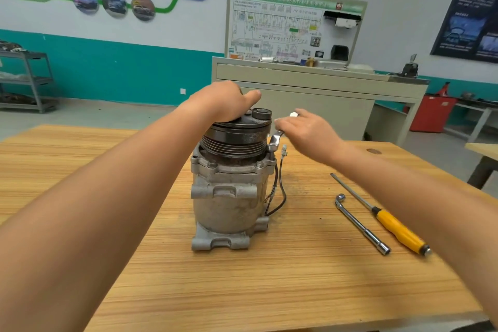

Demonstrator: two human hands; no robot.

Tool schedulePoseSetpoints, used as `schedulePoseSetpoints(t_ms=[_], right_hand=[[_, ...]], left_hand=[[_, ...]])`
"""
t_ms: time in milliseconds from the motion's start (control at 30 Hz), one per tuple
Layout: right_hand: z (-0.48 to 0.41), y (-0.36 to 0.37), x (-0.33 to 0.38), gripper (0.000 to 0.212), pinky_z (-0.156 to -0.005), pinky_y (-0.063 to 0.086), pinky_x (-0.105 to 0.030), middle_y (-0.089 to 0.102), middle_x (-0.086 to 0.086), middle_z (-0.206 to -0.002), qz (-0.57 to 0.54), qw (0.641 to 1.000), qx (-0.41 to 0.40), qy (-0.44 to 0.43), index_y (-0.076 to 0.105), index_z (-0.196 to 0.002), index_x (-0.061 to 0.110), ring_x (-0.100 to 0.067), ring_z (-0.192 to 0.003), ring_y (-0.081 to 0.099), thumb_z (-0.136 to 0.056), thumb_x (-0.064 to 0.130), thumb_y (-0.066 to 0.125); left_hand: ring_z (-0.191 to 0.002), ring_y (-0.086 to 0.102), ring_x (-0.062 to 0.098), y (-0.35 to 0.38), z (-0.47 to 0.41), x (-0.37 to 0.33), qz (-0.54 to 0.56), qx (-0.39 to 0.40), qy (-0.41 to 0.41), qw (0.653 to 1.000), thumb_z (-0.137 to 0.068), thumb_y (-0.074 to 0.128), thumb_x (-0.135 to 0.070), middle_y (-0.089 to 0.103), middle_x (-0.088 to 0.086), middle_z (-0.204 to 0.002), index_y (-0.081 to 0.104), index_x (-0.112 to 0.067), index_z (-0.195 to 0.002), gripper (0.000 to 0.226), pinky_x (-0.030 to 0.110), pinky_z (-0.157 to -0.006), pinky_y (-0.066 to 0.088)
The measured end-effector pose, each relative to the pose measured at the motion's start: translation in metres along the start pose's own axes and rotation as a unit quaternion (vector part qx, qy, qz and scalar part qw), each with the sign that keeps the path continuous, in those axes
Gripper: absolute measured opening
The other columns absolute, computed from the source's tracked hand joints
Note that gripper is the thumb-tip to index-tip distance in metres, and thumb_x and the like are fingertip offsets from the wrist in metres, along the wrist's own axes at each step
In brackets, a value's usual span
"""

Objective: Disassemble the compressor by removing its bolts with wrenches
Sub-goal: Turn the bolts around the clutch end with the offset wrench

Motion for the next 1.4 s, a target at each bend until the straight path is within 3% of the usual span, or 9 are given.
schedulePoseSetpoints(t_ms=[167,333,533,633,900,1167,1233,1300,1400], right_hand=[[0.021,0.001,0.004,0.020,-0.052,0.052,-0.044,0.065,-0.017,-0.067,-0.138,0.979,-0.048,0.144,0.061,-0.100,-0.008,-0.031,-0.054,0.061,-0.081,-0.009,0.056],[0.051,-0.033,-0.002,0.016,-0.047,0.029,-0.029,0.040,0.002,-0.054,-0.323,0.874,0.021,0.364,0.040,-0.107,0.021,-0.014,-0.047,0.037,-0.092,0.017,0.036],[0.045,-0.067,0.031,0.035,-0.052,0.035,-0.028,0.056,0.002,-0.067,-0.255,0.910,0.153,0.290,0.060,-0.090,0.013,-0.015,-0.064,0.050,-0.098,0.033,0.033],[0.038,-0.070,0.035,0.036,-0.065,0.043,-0.032,0.065,-0.005,-0.089,-0.191,0.929,0.161,0.274,0.063,-0.102,0.010,-0.019,-0.079,0.057,-0.099,0.029,0.034],[0.034,-0.077,0.027,0.047,-0.085,0.038,-0.026,0.056,0.002,-0.126,-0.263,0.880,0.195,0.345,0.056,-0.125,0.018,-0.017,-0.113,0.051,-0.093,0.049,0.038],[0.026,-0.083,0.038,0.033,-0.079,0.047,-0.031,0.066,-0.002,-0.109,-0.099,0.937,0.224,0.251,0.059,-0.121,0.024,-0.023,-0.098,0.059,-0.098,0.033,0.036],[0.022,-0.082,0.043,0.031,-0.065,0.048,-0.030,0.065,-0.004,-0.092,0.014,0.950,0.236,0.204,0.056,-0.121,0.020,-0.024,-0.082,0.060,-0.099,0.029,0.036],[0.019,-0.081,0.055,0.026,-0.043,0.031,-0.024,0.046,-0.001,-0.063,0.114,0.953,0.247,0.135,0.050,-0.121,0.014,-0.017,-0.050,0.043,-0.097,0.016,0.041],[0.020,-0.077,0.064,0.036,-0.037,0.016,-0.026,0.026,0.000,-0.055,0.174,0.944,0.263,0.099,0.039,-0.127,0.009,-0.017,-0.042,0.022,-0.091,0.004,0.041]], left_hand=[[-0.115,0.050,0.031,0.000,0.000,-0.001,0.003,0.008,-0.003,1.000,-0.096,0.026,-0.056,0.055,0.014,-0.129,0.054,-0.007,-0.127,0.063,0.032,-0.081,0.032],[-0.098,0.048,0.025,0.000,0.001,-0.001,-0.006,0.015,-0.009,1.000,-0.096,0.032,-0.052,0.056,0.013,-0.126,0.055,-0.009,-0.125,0.057,0.033,-0.077,0.034],[-0.098,0.048,0.026,-0.002,0.002,0.000,-0.019,0.016,-0.021,0.999,-0.094,0.035,-0.049,0.056,0.013,-0.125,0.055,-0.012,-0.124,0.051,0.035,-0.079,0.037],[-0.098,0.048,0.026,-0.002,0.004,-0.001,-0.017,0.015,-0.019,1.000,-0.094,0.036,-0.048,0.056,0.013,-0.125,0.055,-0.012,-0.124,0.051,0.036,-0.080,0.038],[-0.094,0.047,0.027,-0.001,0.004,-0.001,-0.005,0.018,-0.017,1.000,-0.095,0.036,-0.046,0.057,0.013,-0.123,0.055,-0.010,-0.124,0.050,0.036,-0.081,0.039],[-0.096,0.049,0.027,-0.001,0.002,0.000,-0.003,0.016,-0.017,1.000,-0.094,0.036,-0.047,0.056,0.014,-0.124,0.054,-0.010,-0.126,0.052,0.037,-0.081,0.040],[-0.095,0.048,0.027,-0.001,0.003,0.000,-0.003,0.016,-0.017,1.000,-0.094,0.036,-0.047,0.056,0.014,-0.125,0.053,-0.010,-0.127,0.052,0.036,-0.080,0.039],[-0.100,0.051,0.029,-0.001,0.003,-0.001,-0.001,0.016,-0.017,1.000,-0.094,0.036,-0.046,0.056,0.014,-0.126,0.053,-0.010,-0.127,0.052,0.037,-0.080,0.039],[-0.105,0.052,0.031,-0.002,0.005,-0.001,0.000,0.016,-0.020,1.000,-0.094,0.037,-0.047,0.056,0.014,-0.125,0.054,-0.010,-0.125,0.051,0.039,-0.085,0.040]])
Point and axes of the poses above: each hand's wrist, its own z-axis away from the middle knuckle, its own y-axis out of the palm, x = y × z, the point moved 4 cm from there along -z, towards the middle knuckle
